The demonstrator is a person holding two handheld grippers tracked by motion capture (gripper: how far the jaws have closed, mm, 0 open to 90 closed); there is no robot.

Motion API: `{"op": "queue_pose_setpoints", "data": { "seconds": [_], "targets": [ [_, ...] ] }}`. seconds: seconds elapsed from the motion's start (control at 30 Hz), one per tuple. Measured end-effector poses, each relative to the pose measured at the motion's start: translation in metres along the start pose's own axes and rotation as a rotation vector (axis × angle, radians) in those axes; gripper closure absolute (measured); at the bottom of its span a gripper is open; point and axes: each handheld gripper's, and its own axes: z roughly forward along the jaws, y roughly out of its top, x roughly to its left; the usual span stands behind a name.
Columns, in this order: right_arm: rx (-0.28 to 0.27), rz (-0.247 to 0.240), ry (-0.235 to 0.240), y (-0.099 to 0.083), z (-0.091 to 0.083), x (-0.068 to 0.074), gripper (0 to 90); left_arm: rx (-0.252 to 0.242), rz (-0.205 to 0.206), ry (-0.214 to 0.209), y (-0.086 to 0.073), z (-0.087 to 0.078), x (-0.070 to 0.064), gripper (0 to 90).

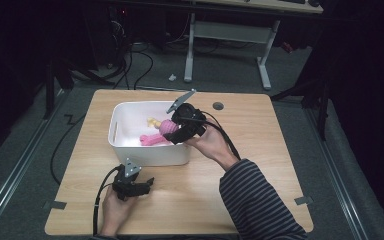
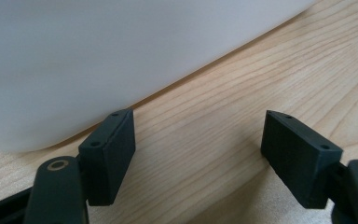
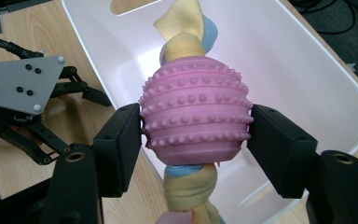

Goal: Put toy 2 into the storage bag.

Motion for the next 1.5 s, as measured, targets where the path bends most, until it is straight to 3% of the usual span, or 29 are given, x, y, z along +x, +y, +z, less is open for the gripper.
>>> {"op": "queue_pose_setpoints", "data": {
  "seconds": [0.57,0.67,0.83,1.2,1.5],
  "targets": [
    [0.041,-0.035,0.019,-0.001,0.013,0.010,31.9,-0.001,-0.001,0.000,0.000,0.000,0.000,26.4],
    [-0.006,-0.030,0.021,-0.002,0.005,0.008,30.5,-0.002,-0.002,0.000,0.000,0.000,0.000,26.4],
    [-0.029,-0.029,0.001,-0.007,-0.005,0.007,31.3,0.000,-0.001,-0.002,0.000,0.000,0.000,26.3],
    [-0.118,0.052,-0.095,-0.046,-0.042,-0.009,36.9,0.000,-0.001,-0.001,0.000,0.000,0.000,26.2],
    [-0.153,0.092,-0.133,-0.070,-0.063,-0.018,37.4,0.001,-0.001,-0.001,0.000,0.000,0.000,26.3]
  ]
}}
